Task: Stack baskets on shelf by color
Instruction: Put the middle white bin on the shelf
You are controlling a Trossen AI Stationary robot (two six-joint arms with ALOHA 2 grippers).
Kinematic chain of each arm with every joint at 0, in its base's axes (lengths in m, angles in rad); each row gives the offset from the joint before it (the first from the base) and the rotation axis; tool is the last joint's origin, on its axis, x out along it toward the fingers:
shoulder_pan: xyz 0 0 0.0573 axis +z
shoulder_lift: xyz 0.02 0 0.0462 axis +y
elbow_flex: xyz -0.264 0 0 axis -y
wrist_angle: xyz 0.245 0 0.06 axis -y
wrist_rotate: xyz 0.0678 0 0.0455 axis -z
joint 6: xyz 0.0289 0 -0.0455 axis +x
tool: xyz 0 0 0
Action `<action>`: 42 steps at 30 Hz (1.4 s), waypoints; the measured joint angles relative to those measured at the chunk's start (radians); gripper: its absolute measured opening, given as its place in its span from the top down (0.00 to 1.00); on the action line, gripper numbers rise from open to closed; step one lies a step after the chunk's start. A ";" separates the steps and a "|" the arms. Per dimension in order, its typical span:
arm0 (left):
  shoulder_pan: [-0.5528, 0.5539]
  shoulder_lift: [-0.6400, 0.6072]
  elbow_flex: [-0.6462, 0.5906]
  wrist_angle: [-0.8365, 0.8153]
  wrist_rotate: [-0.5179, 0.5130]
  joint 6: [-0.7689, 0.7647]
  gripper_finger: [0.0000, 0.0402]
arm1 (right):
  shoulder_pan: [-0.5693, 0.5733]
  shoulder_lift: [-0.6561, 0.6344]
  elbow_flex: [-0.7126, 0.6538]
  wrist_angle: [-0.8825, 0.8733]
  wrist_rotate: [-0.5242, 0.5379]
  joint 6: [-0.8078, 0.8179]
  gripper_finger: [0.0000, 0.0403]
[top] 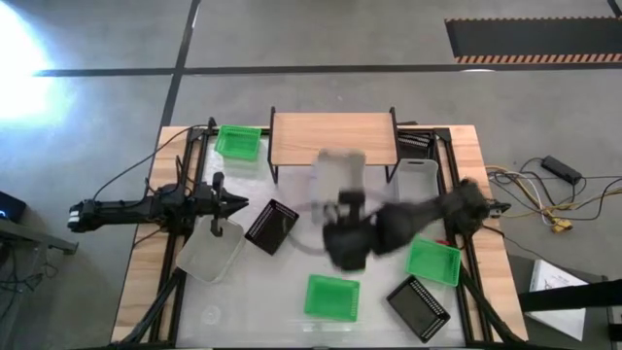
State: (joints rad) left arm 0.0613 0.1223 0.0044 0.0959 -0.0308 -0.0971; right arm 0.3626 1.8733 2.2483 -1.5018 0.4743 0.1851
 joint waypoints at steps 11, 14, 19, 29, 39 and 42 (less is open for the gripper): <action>0.000 0.002 0.000 0.000 0.000 0.000 0.92 | -0.457 -0.283 -0.323 0.037 -0.220 -0.278 0.98; 0.000 0.002 0.000 0.000 0.000 0.000 0.92 | -0.535 -0.328 -0.441 0.126 -0.286 -0.341 0.98; 0.000 0.002 0.000 0.000 0.000 0.000 0.92 | -0.594 -0.370 -0.570 0.201 -0.312 -0.465 0.98; 0.000 0.002 0.000 0.000 0.000 0.000 0.92 | -0.639 -0.368 -0.652 0.196 -0.316 -0.510 0.98; 0.000 0.002 0.000 0.000 0.000 0.000 0.92 | -0.652 -0.367 -0.655 0.171 -0.233 -0.509 0.89; 0.000 0.002 0.000 0.000 0.000 0.000 0.92 | -0.652 -0.367 -0.656 0.165 -0.212 -0.493 0.82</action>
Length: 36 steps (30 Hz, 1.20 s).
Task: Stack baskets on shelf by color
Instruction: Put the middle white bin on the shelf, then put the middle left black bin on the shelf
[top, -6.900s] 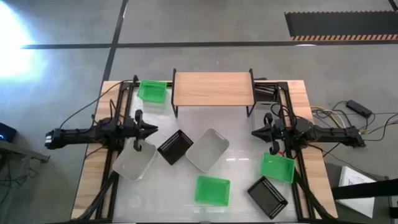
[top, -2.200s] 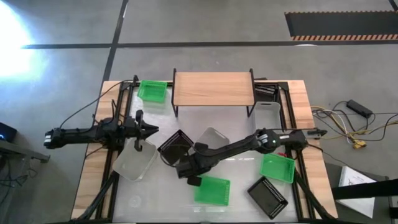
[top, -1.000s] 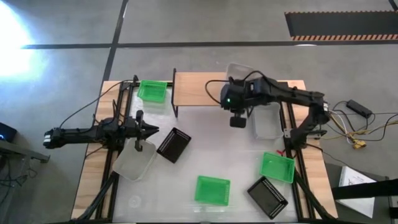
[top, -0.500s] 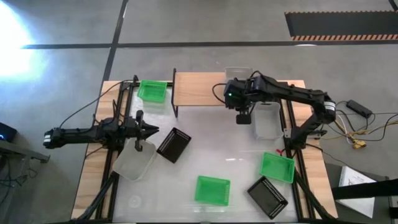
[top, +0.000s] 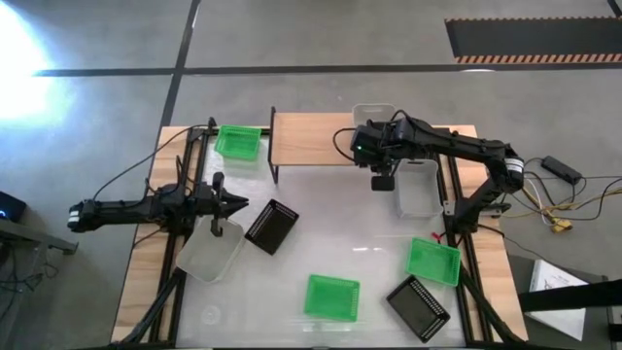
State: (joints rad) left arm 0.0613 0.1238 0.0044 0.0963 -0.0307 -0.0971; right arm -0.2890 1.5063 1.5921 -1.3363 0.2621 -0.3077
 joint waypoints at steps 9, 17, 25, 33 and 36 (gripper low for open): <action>0.000 0.000 0.000 0.000 0.000 0.000 0.92 | 0.000 0.000 0.000 0.002 0.066 0.016 0.64; 0.000 0.000 0.000 0.000 0.000 0.000 0.92 | 0.002 -0.014 0.023 0.004 0.079 0.055 0.58; 0.000 0.000 0.000 0.000 0.000 0.000 0.92 | 0.009 -0.042 0.112 -0.055 0.075 0.136 0.60; 0.000 0.000 0.000 0.000 0.000 0.000 0.92 | 0.179 -0.179 0.138 -0.042 0.083 0.431 0.65; 0.000 0.000 0.000 0.000 0.000 0.000 0.92 | 0.342 -0.237 0.043 0.051 0.117 0.538 0.68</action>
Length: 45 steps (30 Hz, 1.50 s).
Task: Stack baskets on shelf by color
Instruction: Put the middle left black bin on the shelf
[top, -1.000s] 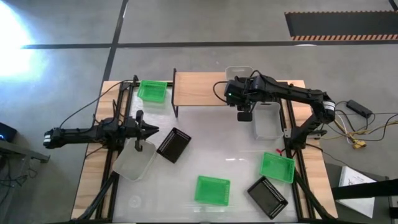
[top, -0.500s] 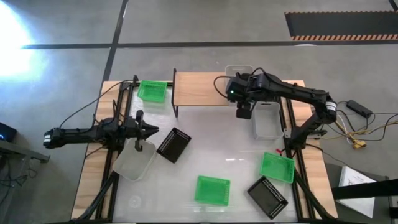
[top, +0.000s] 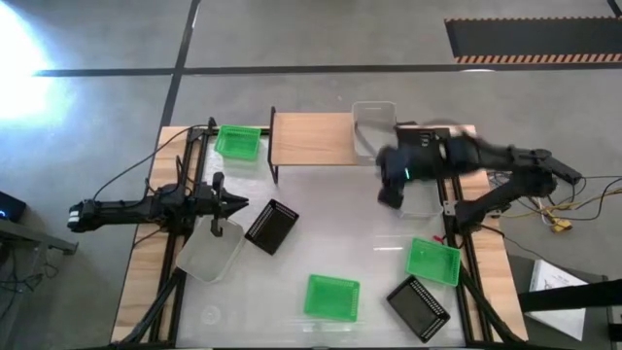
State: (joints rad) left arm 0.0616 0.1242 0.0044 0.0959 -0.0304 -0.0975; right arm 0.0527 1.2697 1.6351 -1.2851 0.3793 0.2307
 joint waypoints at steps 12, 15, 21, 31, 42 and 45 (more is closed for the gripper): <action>0.000 0.000 0.000 0.000 0.000 0.000 0.92 | 0.643 0.051 -0.547 0.870 0.196 0.169 0.75; 0.000 0.000 0.000 0.000 0.000 0.000 0.92 | 0.720 0.134 -0.602 1.037 0.196 0.163 0.77; 0.000 0.001 0.000 0.000 0.000 0.000 0.92 | 0.813 0.267 -0.565 1.005 0.197 0.247 0.81; 0.000 0.011 0.000 0.164 0.000 -0.050 0.92 | 0.880 0.395 -0.407 0.775 0.200 0.326 0.87; -0.030 0.197 0.088 0.608 0.033 0.016 0.92 | 0.895 0.402 -0.482 0.677 0.313 0.438 0.91; -0.057 0.376 0.166 0.592 0.024 0.033 0.92 | 0.894 0.402 -0.514 0.682 0.333 0.473 0.91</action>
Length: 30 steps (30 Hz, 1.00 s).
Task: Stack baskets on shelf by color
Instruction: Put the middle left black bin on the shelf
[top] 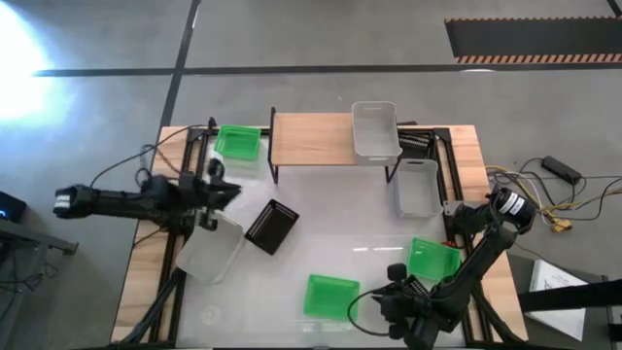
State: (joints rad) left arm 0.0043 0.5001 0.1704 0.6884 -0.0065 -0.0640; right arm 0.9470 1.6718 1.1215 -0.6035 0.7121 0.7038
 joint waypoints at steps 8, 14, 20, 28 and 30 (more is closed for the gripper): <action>-0.146 0.518 0.388 -0.331 -0.003 0.125 0.92 | 0.006 0.000 -0.057 0.040 0.023 0.085 0.91; -0.287 0.806 0.823 -1.208 -0.204 0.097 0.92 | 0.008 0.000 -0.085 0.121 0.098 0.060 0.91; -0.381 1.064 1.099 -1.707 -0.258 -0.084 0.92 | 0.011 0.000 -0.130 0.207 0.149 -0.009 0.91; -0.399 1.195 1.123 -1.826 -0.158 -0.111 0.77 | 0.011 0.000 -0.149 0.240 0.180 -0.009 0.91; -0.397 1.200 1.099 -1.820 -0.158 -0.112 0.71 | 0.011 0.000 -0.151 0.241 0.180 -0.010 0.91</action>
State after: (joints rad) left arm -0.3923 1.7000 1.2693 -1.1320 -0.1642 -0.1764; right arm 0.9581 1.6718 0.9705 -0.3623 0.8919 0.6937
